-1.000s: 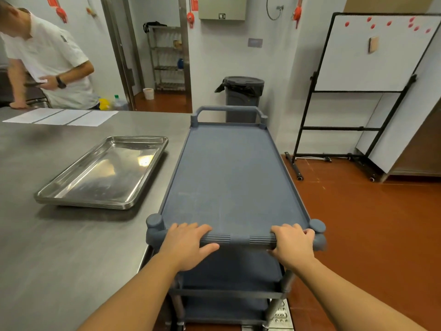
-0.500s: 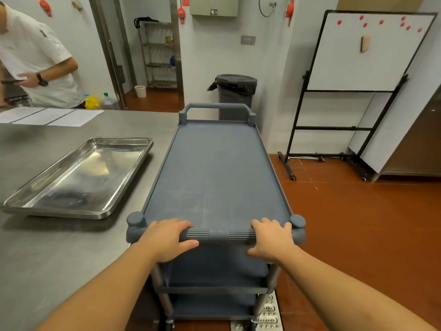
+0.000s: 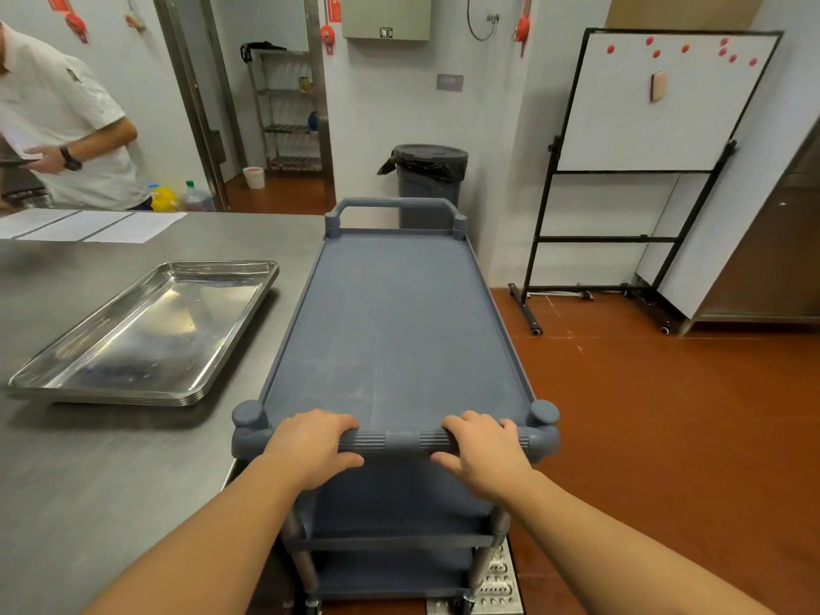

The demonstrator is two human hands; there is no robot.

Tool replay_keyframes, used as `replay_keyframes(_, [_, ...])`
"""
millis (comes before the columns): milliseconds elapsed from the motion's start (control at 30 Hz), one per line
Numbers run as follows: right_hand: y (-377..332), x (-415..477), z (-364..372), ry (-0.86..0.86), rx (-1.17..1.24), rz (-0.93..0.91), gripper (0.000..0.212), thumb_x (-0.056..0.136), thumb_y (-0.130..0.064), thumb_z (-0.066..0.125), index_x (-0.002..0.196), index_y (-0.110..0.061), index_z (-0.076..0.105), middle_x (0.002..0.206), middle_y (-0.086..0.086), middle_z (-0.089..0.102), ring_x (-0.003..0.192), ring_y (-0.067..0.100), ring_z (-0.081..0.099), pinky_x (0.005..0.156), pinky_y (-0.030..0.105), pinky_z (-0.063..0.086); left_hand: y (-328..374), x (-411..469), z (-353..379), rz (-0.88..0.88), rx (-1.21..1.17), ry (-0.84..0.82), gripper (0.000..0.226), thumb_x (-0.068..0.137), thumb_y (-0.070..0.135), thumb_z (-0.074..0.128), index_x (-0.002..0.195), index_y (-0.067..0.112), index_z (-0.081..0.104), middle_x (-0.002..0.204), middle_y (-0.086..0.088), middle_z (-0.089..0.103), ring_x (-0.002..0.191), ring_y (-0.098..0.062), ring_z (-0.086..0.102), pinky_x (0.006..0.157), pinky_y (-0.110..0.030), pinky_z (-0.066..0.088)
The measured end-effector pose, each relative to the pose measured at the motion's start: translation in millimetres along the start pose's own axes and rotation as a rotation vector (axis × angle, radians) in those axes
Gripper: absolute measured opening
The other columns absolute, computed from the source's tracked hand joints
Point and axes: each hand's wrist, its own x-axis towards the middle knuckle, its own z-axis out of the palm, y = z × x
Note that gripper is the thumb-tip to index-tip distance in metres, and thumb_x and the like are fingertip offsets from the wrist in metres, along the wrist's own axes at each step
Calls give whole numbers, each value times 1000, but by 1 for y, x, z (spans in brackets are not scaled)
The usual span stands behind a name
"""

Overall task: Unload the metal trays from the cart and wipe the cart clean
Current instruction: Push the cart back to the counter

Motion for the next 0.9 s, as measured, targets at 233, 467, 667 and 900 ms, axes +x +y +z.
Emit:
replay_keyframes(233, [-6, -24, 2, -18, -31, -3, 31, 93, -50, 49, 106, -22, 53, 109, 1, 58, 106, 25, 54, 108, 53, 26, 8, -23, -2, -2, 0, -54, 38, 84, 56, 58, 116, 35, 55, 105, 7, 63, 87, -14, 58, 69, -25, 42])
replay_keyframes(467, [-11, -52, 6, -7, -39, -3, 28, 94, -46, 49, 107, -21, 50, 111, 0, 59, 111, 23, 52, 113, 56, 18, 17, -47, 4, -3, 9, -71, 40, 84, 56, 57, 117, 33, 54, 107, 4, 62, 93, -18, 60, 78, -32, 51])
replay_keyframes(667, [-6, -73, 18, 62, -75, -14, 38, 95, -47, 46, 127, -27, 44, 129, -7, 53, 131, 23, 37, 113, 56, 14, 29, -63, 3, 2, 39, -90, 41, 86, 56, 56, 119, 32, 53, 109, 1, 60, 98, -22, 59, 77, -33, 48])
replay_keyframes(900, [-6, -91, 23, 50, -89, 11, 47, 96, -50, 43, 139, -31, 36, 142, -12, 43, 142, 21, 26, 114, 57, 13, 37, -78, 1, 37, 90, -101, 43, 87, 55, 55, 121, 29, 54, 114, -3, 60, 106, -26, 56, 75, -34, 43])
